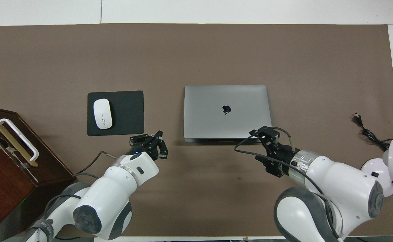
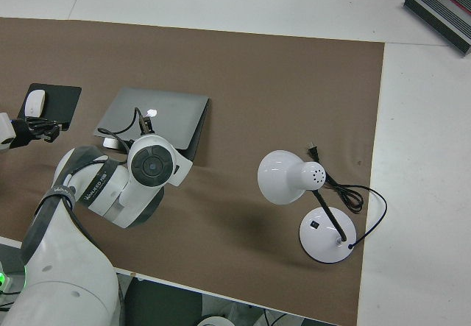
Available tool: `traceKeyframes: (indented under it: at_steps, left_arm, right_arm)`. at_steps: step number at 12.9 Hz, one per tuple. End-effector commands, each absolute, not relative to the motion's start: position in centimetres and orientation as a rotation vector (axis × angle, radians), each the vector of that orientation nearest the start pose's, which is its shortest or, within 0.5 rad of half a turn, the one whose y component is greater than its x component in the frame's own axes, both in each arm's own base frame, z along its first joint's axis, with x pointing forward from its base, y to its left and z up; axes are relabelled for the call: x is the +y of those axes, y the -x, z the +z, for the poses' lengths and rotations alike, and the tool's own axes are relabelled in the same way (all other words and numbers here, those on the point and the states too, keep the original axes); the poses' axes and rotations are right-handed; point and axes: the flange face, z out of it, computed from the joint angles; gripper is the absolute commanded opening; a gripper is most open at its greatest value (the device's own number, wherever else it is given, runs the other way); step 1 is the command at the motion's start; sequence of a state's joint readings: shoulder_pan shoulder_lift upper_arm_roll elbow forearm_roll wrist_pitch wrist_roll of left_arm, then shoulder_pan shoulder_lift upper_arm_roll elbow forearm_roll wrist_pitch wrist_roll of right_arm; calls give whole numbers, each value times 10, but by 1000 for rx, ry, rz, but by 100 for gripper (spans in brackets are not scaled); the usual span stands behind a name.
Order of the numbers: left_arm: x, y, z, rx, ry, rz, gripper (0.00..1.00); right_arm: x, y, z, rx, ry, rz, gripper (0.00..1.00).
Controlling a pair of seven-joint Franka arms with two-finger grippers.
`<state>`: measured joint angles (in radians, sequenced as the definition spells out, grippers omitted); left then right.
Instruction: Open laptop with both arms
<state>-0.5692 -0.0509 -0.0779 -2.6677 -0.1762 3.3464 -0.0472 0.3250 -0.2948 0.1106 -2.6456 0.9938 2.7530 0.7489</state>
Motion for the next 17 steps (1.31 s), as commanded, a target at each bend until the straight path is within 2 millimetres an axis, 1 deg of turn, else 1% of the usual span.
traceKeyframes:
  at_steps: [1, 3, 4, 5, 7, 9, 11, 13, 14, 15, 16, 17]
  left_arm:
    - [-275, -375, 326, 676, 3131, -1218, 0]
    - [-282, -370, 313, 707, 3126, -1215, 0]
    - [-288, -365, 311, 735, 3127, -1209, 0]
    - [-290, -364, 310, 745, 3125, -1204, 0]
    - [-301, -354, 308, 810, 3121, -1194, 0]
    - [-310, -347, 300, 856, 3121, -1166, 0]
    - [-312, -348, 294, 925, 3084, -1153, 0]
    - [-314, -352, 295, 953, 3064, -1163, 0]
    - [-316, -355, 290, 978, 3049, -1155, 0]
    - [-321, -360, 292, 986, 3045, -1169, 0]
    - [-325, -363, 287, 986, 3047, -1159, 0]
    - [-327, -365, 290, 985, 3046, -1171, 0]
  right_arm:
    - [145, -389, 365, 1427, 2074, -18, 100]
    - [145, -391, 357, 1441, 2082, -8, 100]
    - [145, -391, 352, 1440, 2094, -8, 100]
    - [145, -392, 347, 1444, 2104, -11, 100]
    - [142, -398, 335, 1466, 2116, -47, 100]
    - [144, -406, 330, 1464, 2126, -50, 100]
    - [148, -415, 327, 1468, 2125, -53, 100]
    - [150, -425, 325, 1476, 2121, -80, 100]
    - [152, -428, 324, 1472, 2124, -79, 100]
    - [152, -430, 323, 1465, 2128, -81, 100]
    - [153, -432, 325, 1459, 2128, -87, 100]
    - [153, -432, 326, 1461, 2125, -90, 100]
